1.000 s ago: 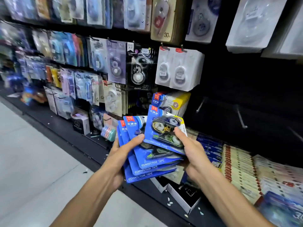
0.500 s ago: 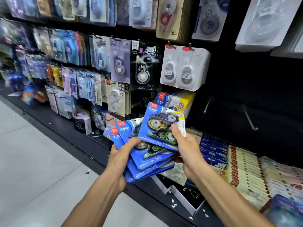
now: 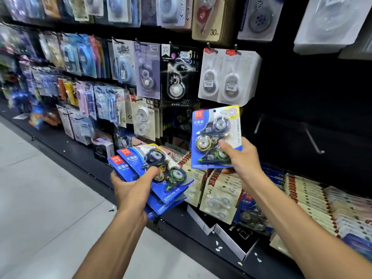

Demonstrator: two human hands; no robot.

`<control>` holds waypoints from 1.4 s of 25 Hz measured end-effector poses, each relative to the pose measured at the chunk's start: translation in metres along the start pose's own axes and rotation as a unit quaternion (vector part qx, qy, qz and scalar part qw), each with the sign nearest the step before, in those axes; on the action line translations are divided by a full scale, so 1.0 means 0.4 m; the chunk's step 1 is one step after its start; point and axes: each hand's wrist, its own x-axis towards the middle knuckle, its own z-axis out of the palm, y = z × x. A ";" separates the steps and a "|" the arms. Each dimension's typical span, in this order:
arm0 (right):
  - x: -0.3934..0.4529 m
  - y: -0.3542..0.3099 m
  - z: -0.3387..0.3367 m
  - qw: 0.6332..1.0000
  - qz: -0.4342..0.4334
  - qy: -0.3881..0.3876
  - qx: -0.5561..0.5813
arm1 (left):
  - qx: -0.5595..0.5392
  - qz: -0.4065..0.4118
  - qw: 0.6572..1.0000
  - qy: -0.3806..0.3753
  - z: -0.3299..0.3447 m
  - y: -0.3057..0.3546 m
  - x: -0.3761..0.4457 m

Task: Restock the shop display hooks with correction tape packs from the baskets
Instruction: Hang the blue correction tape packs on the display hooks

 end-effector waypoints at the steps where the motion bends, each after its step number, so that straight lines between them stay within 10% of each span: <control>1: 0.012 0.002 0.004 1.000 0.004 0.001 -0.022 | -0.001 0.001 1.000 0.006 -0.002 0.001 0.001; 25: 0.183 0.148 0.075 0.967 0.253 -0.019 -0.023 | -0.059 0.001 0.996 -0.074 0.035 -0.012 -0.005; 29: 0.122 0.134 0.032 0.963 0.096 0.087 -0.236 | -0.051 0.006 0.994 -0.094 0.052 -0.022 -0.009; 35: -0.041 0.046 0.004 0.962 0.025 -0.273 -0.021 | -0.041 0.018 0.991 -0.130 0.070 -0.037 -0.024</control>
